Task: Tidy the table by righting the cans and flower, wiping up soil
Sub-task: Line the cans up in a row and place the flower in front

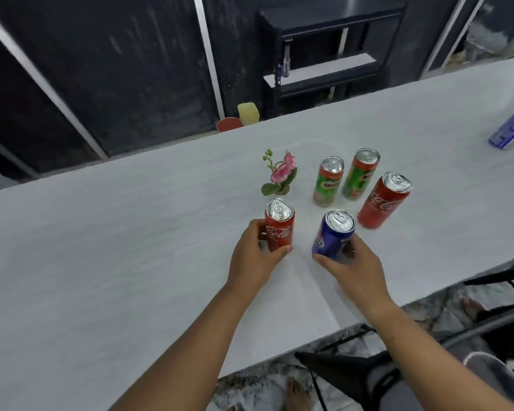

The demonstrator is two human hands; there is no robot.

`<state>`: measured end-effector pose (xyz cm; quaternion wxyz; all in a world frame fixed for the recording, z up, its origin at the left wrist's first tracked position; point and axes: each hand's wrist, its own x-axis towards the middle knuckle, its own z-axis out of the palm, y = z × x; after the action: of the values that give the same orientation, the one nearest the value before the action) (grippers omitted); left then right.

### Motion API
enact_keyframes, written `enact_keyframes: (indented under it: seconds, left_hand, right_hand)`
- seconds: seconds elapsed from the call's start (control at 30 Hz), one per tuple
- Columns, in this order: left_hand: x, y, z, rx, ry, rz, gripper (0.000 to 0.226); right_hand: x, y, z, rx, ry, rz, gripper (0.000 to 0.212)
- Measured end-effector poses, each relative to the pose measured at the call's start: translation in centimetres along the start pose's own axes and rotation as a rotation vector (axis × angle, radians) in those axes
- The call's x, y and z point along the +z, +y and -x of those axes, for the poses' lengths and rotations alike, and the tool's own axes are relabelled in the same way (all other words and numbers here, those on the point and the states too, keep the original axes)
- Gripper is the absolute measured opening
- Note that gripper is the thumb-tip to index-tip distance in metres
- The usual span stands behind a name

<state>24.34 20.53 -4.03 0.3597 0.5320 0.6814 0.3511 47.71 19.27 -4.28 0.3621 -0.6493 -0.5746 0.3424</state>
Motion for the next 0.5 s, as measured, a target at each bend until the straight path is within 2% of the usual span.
enact_keyframes:
  seconds: [0.3,0.5]
  left_hand:
    - [-9.6,-6.4,3.1,-0.071,0.209,0.03,0.068]
    - [-14.2,-9.6,4.7,-0.141,0.32,0.041,0.071]
  right_hand:
    - [9.9,-5.2,-0.2,-0.17,-0.195,0.105,0.055]
    - [14.2,-8.1,0.7,-0.207,-0.258,0.059,0.045]
